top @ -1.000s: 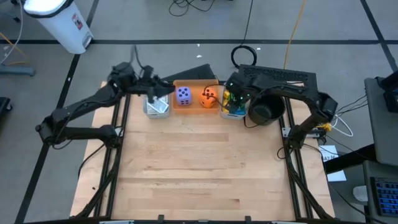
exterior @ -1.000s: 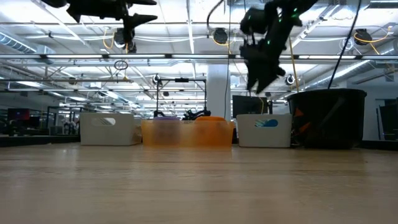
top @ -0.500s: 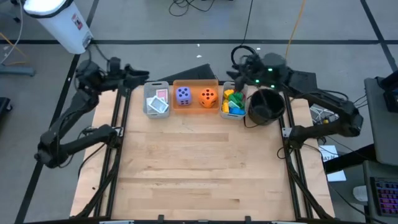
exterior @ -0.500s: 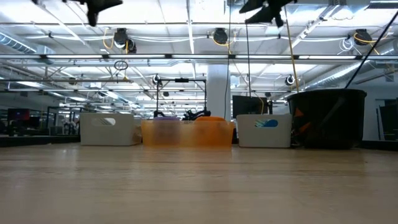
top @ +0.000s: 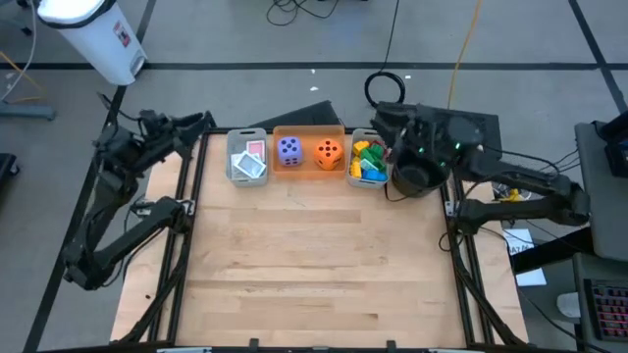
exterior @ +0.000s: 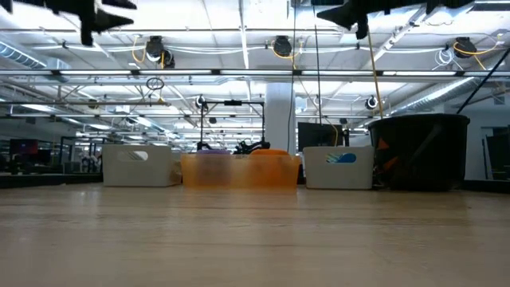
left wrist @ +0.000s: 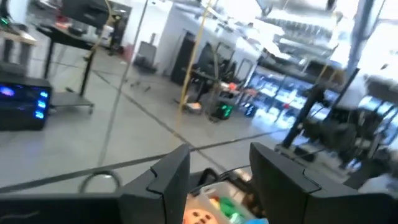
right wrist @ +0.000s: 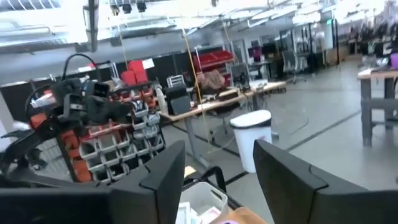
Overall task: Pick & Place Toys
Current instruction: Return to Home Position
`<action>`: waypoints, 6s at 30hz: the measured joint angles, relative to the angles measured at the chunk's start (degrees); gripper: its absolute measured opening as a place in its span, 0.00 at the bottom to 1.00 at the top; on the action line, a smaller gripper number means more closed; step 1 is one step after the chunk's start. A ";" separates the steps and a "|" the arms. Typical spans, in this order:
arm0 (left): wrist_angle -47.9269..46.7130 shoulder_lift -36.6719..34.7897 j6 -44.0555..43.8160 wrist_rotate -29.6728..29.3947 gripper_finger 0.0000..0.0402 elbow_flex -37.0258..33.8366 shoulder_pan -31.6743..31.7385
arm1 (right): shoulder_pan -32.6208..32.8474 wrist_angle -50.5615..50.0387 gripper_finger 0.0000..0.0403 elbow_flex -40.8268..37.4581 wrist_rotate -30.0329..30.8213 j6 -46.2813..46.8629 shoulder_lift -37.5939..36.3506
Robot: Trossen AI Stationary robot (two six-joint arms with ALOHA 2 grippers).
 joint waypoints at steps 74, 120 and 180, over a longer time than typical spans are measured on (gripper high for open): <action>9.96 -19.71 -4.13 -22.56 0.43 -39.65 -19.40 | 13.66 -0.02 0.01 -42.00 20.72 -1.71 -26.78; 9.46 -19.71 1.99 -22.65 0.43 -39.65 -19.40 | 13.74 16.51 0.00 -51.18 -5.54 3.53 -33.73; 9.06 -24.63 2.05 -22.65 0.43 -39.65 -32.17 | 13.74 16.94 0.00 -51.33 -10.82 8.41 -44.73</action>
